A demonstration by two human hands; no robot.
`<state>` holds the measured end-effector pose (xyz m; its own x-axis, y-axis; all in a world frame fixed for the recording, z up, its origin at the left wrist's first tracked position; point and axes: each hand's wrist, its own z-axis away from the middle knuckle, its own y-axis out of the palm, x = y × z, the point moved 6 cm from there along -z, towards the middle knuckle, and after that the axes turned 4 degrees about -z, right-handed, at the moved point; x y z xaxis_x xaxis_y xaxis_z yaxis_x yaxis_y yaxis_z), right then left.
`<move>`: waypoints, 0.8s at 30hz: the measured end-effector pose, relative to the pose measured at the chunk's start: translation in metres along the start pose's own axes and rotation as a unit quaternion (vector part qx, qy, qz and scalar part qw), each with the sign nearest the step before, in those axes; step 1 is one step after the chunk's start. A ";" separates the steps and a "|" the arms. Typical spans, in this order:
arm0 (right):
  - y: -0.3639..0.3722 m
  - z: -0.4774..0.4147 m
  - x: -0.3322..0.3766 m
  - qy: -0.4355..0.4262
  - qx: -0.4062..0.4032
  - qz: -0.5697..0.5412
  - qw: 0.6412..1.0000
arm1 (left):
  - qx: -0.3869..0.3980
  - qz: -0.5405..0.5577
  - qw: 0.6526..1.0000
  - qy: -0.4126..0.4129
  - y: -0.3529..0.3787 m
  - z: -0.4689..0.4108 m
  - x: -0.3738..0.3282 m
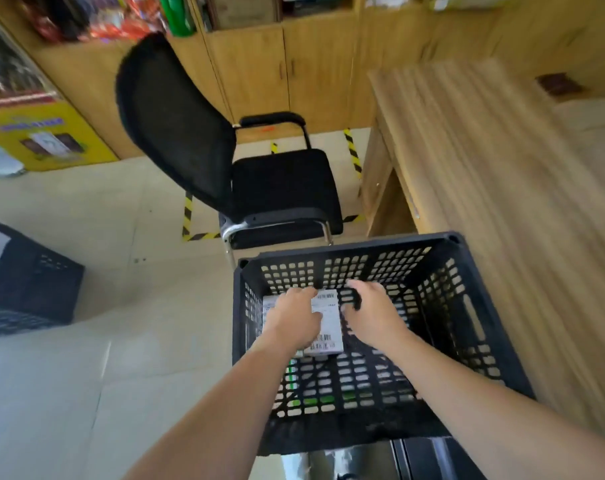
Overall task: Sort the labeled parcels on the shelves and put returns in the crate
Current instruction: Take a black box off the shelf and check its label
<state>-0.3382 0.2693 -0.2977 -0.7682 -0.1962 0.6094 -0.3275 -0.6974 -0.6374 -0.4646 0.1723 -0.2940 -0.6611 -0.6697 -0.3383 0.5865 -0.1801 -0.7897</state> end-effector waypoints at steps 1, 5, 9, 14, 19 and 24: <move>-0.016 0.011 0.010 -0.015 -0.017 0.003 1.000 | -0.017 -0.005 1.000 0.012 -0.016 0.008 -0.010; -0.086 0.050 0.045 -0.063 -0.084 0.019 0.994 | -0.078 -0.034 0.994 0.071 -0.078 0.028 -0.057; -0.158 0.106 0.060 -0.049 -0.188 0.025 0.981 | -0.118 -0.057 0.975 0.179 -0.128 0.053 -0.130; -0.226 0.219 0.052 0.043 -0.352 0.047 0.934 | -0.128 -0.069 0.915 0.377 -0.155 0.120 -0.237; -0.241 0.373 0.020 0.145 -0.469 0.056 0.869 | -0.100 -0.064 0.819 0.561 -0.135 0.243 -0.314; -0.205 0.540 -0.009 0.251 -0.574 0.037 0.779 | -0.052 -0.047 0.715 0.695 -0.074 0.384 -0.355</move>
<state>0.0328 0.0418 0.0815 -0.8322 0.2888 0.4732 -0.3267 0.4341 -0.8395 -0.0934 0.1465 0.0807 -0.5634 0.7190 -0.4070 0.5194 -0.0749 -0.8513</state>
